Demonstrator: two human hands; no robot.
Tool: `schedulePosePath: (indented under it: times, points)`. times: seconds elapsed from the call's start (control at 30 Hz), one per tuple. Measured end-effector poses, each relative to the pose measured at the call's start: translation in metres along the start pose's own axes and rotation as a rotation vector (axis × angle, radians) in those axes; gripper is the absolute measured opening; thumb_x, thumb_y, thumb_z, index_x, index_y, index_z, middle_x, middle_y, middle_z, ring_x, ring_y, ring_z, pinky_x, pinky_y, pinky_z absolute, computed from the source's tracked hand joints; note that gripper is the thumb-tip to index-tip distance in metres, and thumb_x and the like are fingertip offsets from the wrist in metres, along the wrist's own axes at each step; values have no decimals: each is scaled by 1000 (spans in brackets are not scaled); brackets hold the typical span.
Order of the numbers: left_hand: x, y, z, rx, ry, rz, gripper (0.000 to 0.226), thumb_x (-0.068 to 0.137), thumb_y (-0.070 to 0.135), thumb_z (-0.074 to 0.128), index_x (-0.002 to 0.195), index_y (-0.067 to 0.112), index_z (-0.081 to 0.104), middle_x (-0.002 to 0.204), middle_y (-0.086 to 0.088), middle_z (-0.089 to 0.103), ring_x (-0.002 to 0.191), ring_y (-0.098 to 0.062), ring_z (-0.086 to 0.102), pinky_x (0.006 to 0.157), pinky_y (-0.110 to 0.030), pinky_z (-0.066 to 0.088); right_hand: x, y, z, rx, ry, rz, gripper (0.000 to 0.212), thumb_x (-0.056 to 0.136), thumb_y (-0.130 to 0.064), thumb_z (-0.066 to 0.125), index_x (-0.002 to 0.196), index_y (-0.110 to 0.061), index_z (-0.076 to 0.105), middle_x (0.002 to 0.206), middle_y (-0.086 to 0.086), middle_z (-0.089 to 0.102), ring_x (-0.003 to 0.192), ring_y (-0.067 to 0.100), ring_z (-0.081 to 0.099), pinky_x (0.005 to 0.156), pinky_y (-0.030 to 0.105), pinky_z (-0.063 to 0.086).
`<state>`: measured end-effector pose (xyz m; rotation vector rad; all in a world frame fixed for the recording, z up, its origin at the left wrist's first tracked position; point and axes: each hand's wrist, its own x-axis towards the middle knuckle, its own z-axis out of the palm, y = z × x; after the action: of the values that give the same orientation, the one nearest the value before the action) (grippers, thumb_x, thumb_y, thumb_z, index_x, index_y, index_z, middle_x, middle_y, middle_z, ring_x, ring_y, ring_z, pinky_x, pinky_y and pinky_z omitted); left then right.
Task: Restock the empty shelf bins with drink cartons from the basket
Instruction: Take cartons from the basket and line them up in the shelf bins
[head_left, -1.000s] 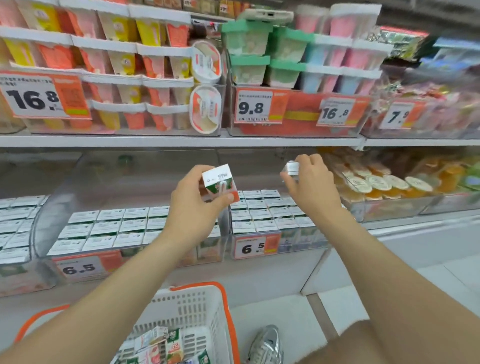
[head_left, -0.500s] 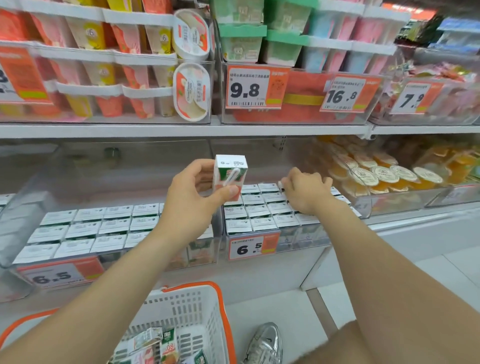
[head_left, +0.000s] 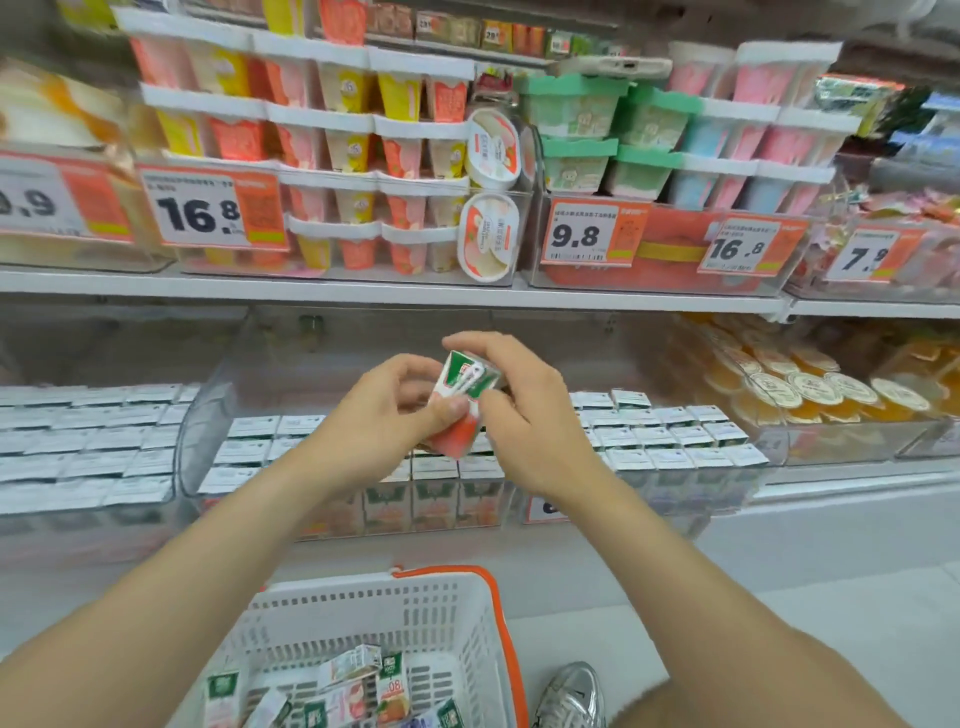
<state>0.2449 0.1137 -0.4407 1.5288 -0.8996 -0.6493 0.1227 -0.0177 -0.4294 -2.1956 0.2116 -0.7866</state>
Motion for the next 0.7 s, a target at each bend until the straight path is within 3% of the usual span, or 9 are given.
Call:
schedulePosePath:
  times: [0.07, 0.17, 0.3, 0.4, 0.5, 0.57, 0.63, 0.7]
  points:
    - [-15, 2, -32, -39, -6, -58, 27, 101, 21, 65, 126, 11, 62, 101, -6, 80, 85, -22, 75, 78, -34, 60, 1, -8, 22, 95, -91, 48, 60, 88, -5, 51, 143, -28, 59, 137, -10, 63, 119, 9, 62, 99, 29, 52]
    - [-37, 2, -81, -11, -53, -100, 26, 105, 21, 56, 121, 6, 71, 93, -9, 74, 77, -16, 65, 70, -27, 55, 8, -21, 51, 275, -189, 111, 60, 92, -4, 63, 146, -28, 56, 133, -8, 68, 110, 21, 69, 93, 45, 58]
    - [-65, 5, -133, 137, -73, -94, 23, 99, 28, 68, 121, 22, 74, 116, -5, 75, 101, -17, 73, 86, -33, 58, 17, -40, 95, 322, -159, 97, 50, 89, -5, 72, 131, -30, 63, 117, -2, 71, 102, 21, 70, 85, 33, 59]
    - [-77, 8, -162, 373, -22, -33, 42, 83, 23, 88, 120, 35, 71, 117, 8, 72, 105, -13, 73, 93, -34, 57, 31, -56, 123, 305, -90, 128, 36, 90, -17, 79, 121, -31, 70, 109, -8, 75, 96, 11, 71, 82, 25, 56]
    - [-82, 7, -189, 483, -4, 1, 37, 85, 19, 85, 116, 33, 71, 112, 8, 74, 105, -15, 71, 97, -40, 58, 43, -74, 149, 308, -98, 175, 27, 86, -35, 85, 110, -31, 74, 98, -13, 77, 89, 6, 72, 81, 28, 59]
    - [-85, 8, -209, 471, -55, -20, 33, 90, 21, 81, 119, 29, 70, 114, 5, 76, 108, -17, 72, 102, -44, 55, 50, -83, 167, 236, -87, 149, 25, 82, -44, 85, 103, -39, 73, 103, -13, 73, 89, 5, 71, 84, 34, 61]
    - [-88, 5, -232, 436, -61, -32, 35, 92, 17, 80, 124, 25, 68, 117, 2, 77, 112, -18, 72, 106, -46, 54, 58, -93, 186, 143, -90, 68, 29, 82, -44, 85, 108, -45, 71, 116, -16, 61, 96, 2, 68, 89, 32, 59]
    - [-93, -5, -259, 395, 1, -41, 43, 90, 20, 82, 129, 24, 66, 121, 3, 76, 116, -16, 71, 107, -45, 53, 66, -103, 206, 96, -108, -20, 33, 85, -37, 84, 116, -37, 72, 115, -17, 64, 99, 4, 67, 89, 33, 57]
